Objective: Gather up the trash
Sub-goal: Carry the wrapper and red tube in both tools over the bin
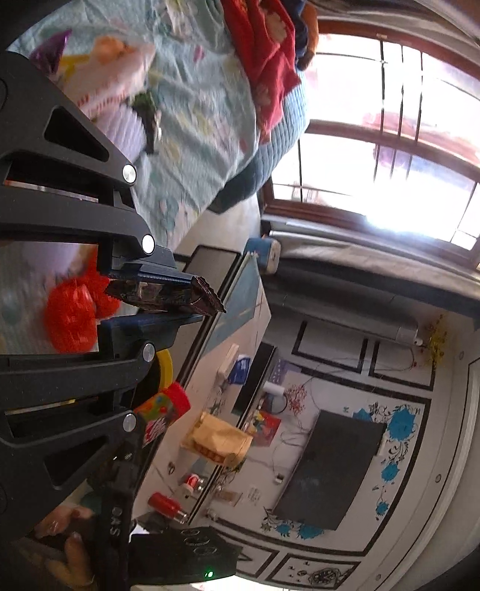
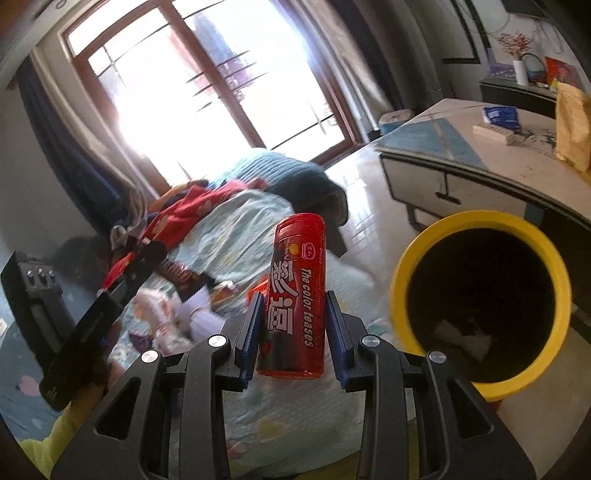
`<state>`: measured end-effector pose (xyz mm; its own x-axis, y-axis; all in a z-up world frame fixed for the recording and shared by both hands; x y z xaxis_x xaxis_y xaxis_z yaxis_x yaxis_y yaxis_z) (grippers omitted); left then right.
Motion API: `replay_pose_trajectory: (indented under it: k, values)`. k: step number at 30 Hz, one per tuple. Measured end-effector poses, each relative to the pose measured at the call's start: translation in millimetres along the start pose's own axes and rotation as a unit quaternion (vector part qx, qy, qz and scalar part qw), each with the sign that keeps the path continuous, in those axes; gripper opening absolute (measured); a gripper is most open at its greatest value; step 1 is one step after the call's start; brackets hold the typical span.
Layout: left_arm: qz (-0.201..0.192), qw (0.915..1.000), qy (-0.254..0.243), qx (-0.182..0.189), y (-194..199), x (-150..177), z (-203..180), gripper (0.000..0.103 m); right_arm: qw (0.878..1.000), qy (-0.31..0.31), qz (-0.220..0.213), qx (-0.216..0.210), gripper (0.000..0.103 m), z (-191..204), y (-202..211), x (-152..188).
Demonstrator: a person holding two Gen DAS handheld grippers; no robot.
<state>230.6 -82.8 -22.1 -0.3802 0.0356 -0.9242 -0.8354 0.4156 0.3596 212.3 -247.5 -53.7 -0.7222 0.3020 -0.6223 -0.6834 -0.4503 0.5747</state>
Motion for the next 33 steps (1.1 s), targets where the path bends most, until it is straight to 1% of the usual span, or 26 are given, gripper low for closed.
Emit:
replay_pose_trajectory:
  k: [10,15,26,33]
  values:
    - [0.007,0.9990,-0.007,0.044,-29,-2,-46,0.009,0.998,-0.046,-0.026,0.042,0.031,-54,8,-28]
    - [0.018,0.9977,-0.012,0.065,-44,3,-67,0.009,0.996,-0.063,-0.031,0.061,0.031,-79,10,-37]
    - [0.051,0.9925,-0.023,0.109,-76,22,-114,0.009,0.988,-0.105,-0.036,0.108,0.031,-143,14,-57]
    - [0.076,0.9879,-0.034,0.131,-95,40,-138,0.009,0.984,-0.117,-0.037,0.132,0.031,-176,20,-65]
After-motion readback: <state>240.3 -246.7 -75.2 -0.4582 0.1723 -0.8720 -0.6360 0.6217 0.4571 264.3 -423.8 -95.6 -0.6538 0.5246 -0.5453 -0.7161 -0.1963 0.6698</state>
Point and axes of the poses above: each gripper's, at about its wrist camera, not at the fingertips, and y roughly against the way its jaws point, z to its left, x to its underside, the point moved 9 cm from there along -y, roughly the way its jaws point, and after that the axes turned 7 degrees about -y, right-handed, at the moved point
